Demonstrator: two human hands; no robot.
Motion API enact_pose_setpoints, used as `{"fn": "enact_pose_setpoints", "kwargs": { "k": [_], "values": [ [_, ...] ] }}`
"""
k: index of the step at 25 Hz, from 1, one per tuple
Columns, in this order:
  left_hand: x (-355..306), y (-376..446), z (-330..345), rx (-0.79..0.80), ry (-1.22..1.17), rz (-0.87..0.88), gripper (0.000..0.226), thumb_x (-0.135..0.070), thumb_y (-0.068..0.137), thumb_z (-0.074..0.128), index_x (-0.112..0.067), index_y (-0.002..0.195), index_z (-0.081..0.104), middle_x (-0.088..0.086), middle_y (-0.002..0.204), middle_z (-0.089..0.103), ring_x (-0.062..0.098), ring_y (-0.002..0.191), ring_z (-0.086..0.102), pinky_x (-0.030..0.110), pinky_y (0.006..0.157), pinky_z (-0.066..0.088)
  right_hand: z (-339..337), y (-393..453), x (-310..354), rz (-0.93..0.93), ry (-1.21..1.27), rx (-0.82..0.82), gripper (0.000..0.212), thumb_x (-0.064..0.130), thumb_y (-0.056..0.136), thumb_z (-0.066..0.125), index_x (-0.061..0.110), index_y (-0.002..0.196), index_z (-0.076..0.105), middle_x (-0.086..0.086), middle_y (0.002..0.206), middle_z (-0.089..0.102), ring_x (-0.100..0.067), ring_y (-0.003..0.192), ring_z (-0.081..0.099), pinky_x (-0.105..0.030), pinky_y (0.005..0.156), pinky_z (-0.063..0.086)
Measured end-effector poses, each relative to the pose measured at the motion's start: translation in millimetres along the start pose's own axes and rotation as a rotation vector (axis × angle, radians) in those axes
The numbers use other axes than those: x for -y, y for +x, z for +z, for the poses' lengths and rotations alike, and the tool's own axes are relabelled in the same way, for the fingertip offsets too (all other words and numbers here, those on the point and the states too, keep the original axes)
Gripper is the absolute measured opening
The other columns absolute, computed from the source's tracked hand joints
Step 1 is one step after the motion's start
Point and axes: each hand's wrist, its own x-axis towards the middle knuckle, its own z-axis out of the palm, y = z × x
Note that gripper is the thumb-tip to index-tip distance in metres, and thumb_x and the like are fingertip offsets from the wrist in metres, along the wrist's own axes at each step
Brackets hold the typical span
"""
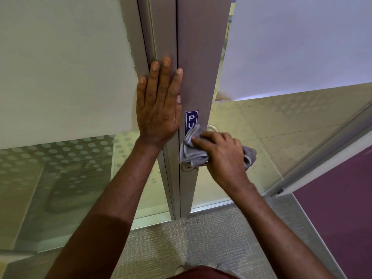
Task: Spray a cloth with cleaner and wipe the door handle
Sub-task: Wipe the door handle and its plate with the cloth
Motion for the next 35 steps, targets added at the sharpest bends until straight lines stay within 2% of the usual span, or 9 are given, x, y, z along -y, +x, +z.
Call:
{"fn": "enact_pose_setpoints", "kwargs": {
  "k": [4, 11, 14, 18, 20, 22, 25, 30, 35],
  "values": [
    [0, 0, -1, 0.012, -0.008, 0.006, 0.062, -0.023, 0.111, 0.041, -0.021, 0.169, 0.019, 0.011, 0.170, 0.023, 0.014, 0.165, -0.005, 0.039, 0.135, 0.000, -9, 16, 1, 0.117, 0.013, -0.272, 0.073, 0.016, 0.086, 0.035, 0.028, 0.157, 0.042, -0.008, 0.152, 0.045, -0.030, 0.130, 0.045, -0.047, 0.094, 0.042],
    [-1, 2, -4, 0.014, 0.004, -0.027, 0.055, -0.021, 0.109, 0.045, -0.014, 0.163, 0.036, 0.014, 0.167, 0.031, 0.013, 0.165, -0.006, 0.039, 0.135, 0.000, 32, -11, 4, 0.126, -0.132, 0.253, 0.089, 0.014, 0.088, 0.067, 0.027, 0.164, 0.022, -0.015, 0.156, 0.039, -0.034, 0.131, 0.046, -0.051, 0.102, 0.043],
    [-3, 2, -6, 0.015, -0.005, -0.039, 0.054, -0.020, 0.109, 0.046, -0.014, 0.162, 0.037, 0.014, 0.166, 0.031, 0.013, 0.165, -0.006, 0.038, 0.135, 0.000, 26, -11, -1, 0.124, -0.098, 0.327, 0.066, 0.024, 0.095, 0.063, 0.034, 0.156, 0.039, -0.007, 0.149, 0.050, -0.031, 0.126, 0.051, -0.047, 0.102, 0.042],
    [-3, 2, -6, 0.003, 0.020, -0.024, 0.053, -0.019, 0.108, 0.047, -0.013, 0.161, 0.039, 0.017, 0.164, 0.041, 0.031, 0.161, 0.019, 0.038, 0.135, 0.000, 13, -4, 6, 0.140, 0.007, -0.056, 0.067, 0.026, 0.085, 0.075, 0.032, 0.148, 0.053, -0.005, 0.142, 0.058, -0.030, 0.119, 0.056, -0.044, 0.090, 0.044],
    [-5, 3, -6, -0.007, 0.025, -0.018, 0.052, -0.019, 0.108, 0.047, -0.012, 0.159, 0.041, 0.018, 0.162, 0.044, 0.035, 0.155, 0.027, 0.037, 0.135, 0.000, 17, 3, 20, 0.083, -0.097, -0.126, 0.067, 0.030, 0.090, 0.054, 0.026, 0.156, 0.044, -0.012, 0.152, 0.049, -0.034, 0.130, 0.048, -0.050, 0.096, 0.043],
    [-6, 3, -7, -0.008, 0.025, -0.022, 0.053, -0.018, 0.107, 0.049, -0.012, 0.159, 0.042, 0.020, 0.161, 0.047, 0.034, 0.155, 0.026, 0.038, 0.135, 0.001, 24, 3, 33, 0.050, -0.163, -0.014, 0.074, 0.027, 0.088, 0.040, 0.018, 0.161, 0.034, -0.019, 0.158, 0.041, -0.040, 0.137, 0.043, -0.056, 0.103, 0.041],
    [-5, 2, -7, -0.009, 0.034, -0.032, 0.054, -0.017, 0.106, 0.052, -0.011, 0.159, 0.043, 0.021, 0.161, 0.049, 0.031, 0.156, 0.021, 0.038, 0.135, 0.001, 43, -9, 44, 0.010, -0.268, 0.206, 0.078, 0.020, 0.093, 0.056, 0.014, 0.163, 0.023, -0.018, 0.160, 0.035, -0.039, 0.142, 0.039, -0.054, 0.110, 0.037],
    [-5, 2, -5, -0.010, 0.032, -0.029, 0.054, -0.018, 0.107, 0.050, -0.013, 0.160, 0.041, 0.019, 0.162, 0.044, 0.031, 0.157, 0.021, 0.038, 0.135, 0.001, 54, -15, 59, -0.086, -0.476, 0.274, 0.064, 0.030, 0.095, 0.056, 0.008, 0.154, 0.044, -0.014, 0.151, 0.043, -0.035, 0.140, 0.042, -0.049, 0.112, 0.039],
    [-6, 4, -7, -0.004, 0.032, -0.026, 0.054, -0.019, 0.108, 0.048, -0.013, 0.161, 0.039, 0.019, 0.163, 0.044, 0.034, 0.156, 0.026, 0.038, 0.135, -0.001, 41, 0, 29, -0.258, -0.299, 0.274, 0.052, 0.034, 0.093, 0.064, 0.019, 0.144, 0.059, -0.007, 0.146, 0.047, -0.032, 0.133, 0.043, -0.050, 0.109, 0.039]
  ]
}}
